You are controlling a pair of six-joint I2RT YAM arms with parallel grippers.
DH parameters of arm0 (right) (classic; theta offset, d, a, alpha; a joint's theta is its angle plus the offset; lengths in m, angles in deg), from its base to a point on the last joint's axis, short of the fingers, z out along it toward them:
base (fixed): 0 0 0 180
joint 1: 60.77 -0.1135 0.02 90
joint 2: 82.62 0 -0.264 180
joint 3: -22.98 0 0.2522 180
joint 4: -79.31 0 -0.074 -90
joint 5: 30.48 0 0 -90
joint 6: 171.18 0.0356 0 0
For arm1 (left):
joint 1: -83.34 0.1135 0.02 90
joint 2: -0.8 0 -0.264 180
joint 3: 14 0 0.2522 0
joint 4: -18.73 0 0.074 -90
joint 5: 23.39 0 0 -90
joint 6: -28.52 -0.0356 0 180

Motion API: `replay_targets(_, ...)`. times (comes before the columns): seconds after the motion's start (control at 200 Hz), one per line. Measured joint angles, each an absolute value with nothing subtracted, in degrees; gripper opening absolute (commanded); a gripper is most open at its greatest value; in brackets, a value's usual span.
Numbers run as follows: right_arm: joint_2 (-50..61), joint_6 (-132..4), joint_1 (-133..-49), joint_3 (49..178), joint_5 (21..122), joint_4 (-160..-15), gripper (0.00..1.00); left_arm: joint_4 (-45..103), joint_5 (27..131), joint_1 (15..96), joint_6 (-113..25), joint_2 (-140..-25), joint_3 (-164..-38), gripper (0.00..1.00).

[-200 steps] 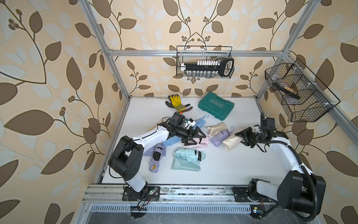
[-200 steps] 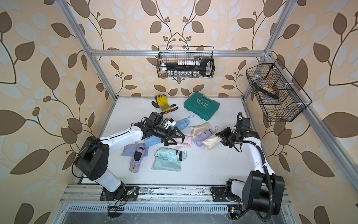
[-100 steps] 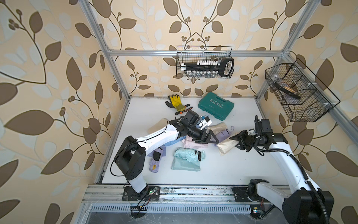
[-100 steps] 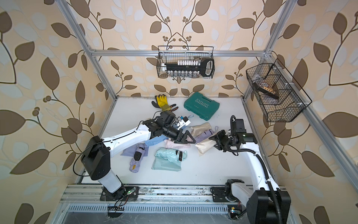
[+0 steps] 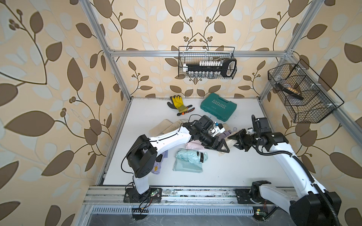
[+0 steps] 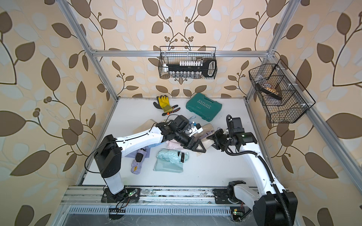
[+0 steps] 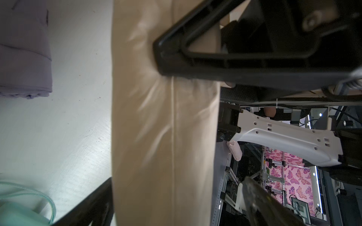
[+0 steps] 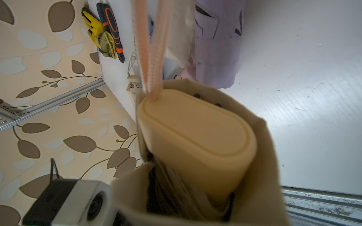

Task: Take umbrellas out of sleeves
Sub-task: Pick up the umbrella from the center of the board.

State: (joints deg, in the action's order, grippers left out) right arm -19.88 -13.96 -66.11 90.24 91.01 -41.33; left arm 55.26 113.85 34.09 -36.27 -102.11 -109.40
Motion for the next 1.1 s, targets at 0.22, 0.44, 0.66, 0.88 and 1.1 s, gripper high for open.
replay_targets(0.22, -18.8, -12.9, -68.5, 91.0, 90.1, -42.5, 0.36, 58.6, 112.4, 33.8, -37.5, -104.2, -111.7, 0.51)
replay_targets(0.44, -18.9, -12.6, -68.6, 91.0, 89.7, -43.6, 0.48, 60.4, 112.8, 34.5, -37.6, -105.7, -113.1, 0.28)
replay_targets(0.66, -18.8, -18.0, -67.1, 92.6, 91.2, -44.2, 0.63, 62.5, 116.6, 37.9, -40.3, -105.7, -112.6, 0.22)
replay_targets(0.88, -18.3, -32.1, -58.0, 99.9, 99.2, -42.7, 0.64, 65.9, 128.3, 46.5, -45.2, -105.6, -107.1, 0.21)
replay_targets(1.1, -17.8, -41.7, -54.4, 100.4, 106.9, -37.2, 0.57, 67.9, 136.6, 48.8, -49.6, -104.3, -105.0, 0.2)
